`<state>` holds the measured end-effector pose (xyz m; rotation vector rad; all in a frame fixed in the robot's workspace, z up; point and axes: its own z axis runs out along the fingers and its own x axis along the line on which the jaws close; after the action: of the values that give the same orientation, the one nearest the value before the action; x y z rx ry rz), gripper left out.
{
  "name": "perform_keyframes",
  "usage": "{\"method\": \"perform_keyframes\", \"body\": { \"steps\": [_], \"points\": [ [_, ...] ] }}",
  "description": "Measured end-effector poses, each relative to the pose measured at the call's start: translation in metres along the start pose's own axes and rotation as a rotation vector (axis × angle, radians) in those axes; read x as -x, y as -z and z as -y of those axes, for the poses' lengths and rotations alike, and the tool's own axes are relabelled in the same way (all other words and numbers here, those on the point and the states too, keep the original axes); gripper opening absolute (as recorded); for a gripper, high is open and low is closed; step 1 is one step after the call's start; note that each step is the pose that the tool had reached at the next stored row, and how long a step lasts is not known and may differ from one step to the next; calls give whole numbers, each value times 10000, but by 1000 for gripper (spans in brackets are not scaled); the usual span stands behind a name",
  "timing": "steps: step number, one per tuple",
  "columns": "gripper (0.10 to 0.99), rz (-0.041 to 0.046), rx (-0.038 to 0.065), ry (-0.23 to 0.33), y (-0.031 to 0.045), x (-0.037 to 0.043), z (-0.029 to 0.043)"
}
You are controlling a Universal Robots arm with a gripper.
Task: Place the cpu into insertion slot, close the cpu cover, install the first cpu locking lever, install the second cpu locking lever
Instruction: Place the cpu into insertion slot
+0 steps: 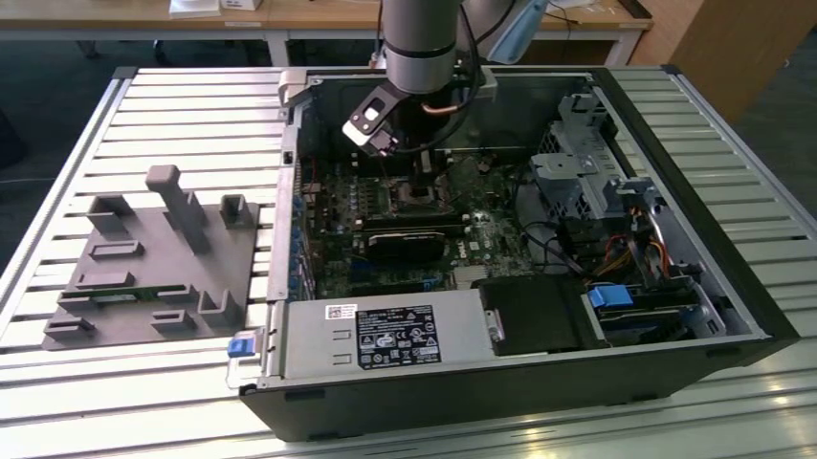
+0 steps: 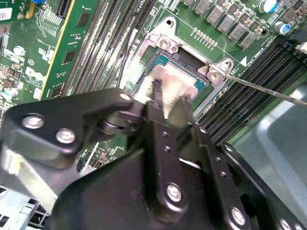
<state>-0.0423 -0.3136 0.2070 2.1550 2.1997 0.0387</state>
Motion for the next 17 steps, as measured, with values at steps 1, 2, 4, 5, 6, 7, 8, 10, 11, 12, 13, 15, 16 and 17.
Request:
{"method": "perform_keyframes", "body": {
  "steps": [1, 2, 4, 5, 6, 7, 8, 10, 11, 12, 13, 15, 16, 17],
  "points": [
    [302, 0, -2, -1, 1, 3, 0],
    [302, 1, -4, -1, 4, 5, 0],
    [180, -1, -4, -2, 8, 6, -1],
    [180, -1, -5, -1, 11, 6, -1],
    [118, 0, -6, 0, 14, 6, -1],
    [118, -1, -5, -1, 16, 6, -2],
    [118, -2, -5, 0, 17, 6, -2],
    [118, 0, -6, 0, 22, 7, -2],
    [118, -1, -5, -1, 25, 6, -2],
    [118, -2, -5, -1, 25, 6, -2],
    [118, -3, -4, -1, 26, 6, -2],
    [118, 1, -7, 0, 31, 7, -2],
    [118, 2, -7, 0, 34, 7, -2],
    [118, 0, -6, -1, 35, 7, -2]
  ]
}}
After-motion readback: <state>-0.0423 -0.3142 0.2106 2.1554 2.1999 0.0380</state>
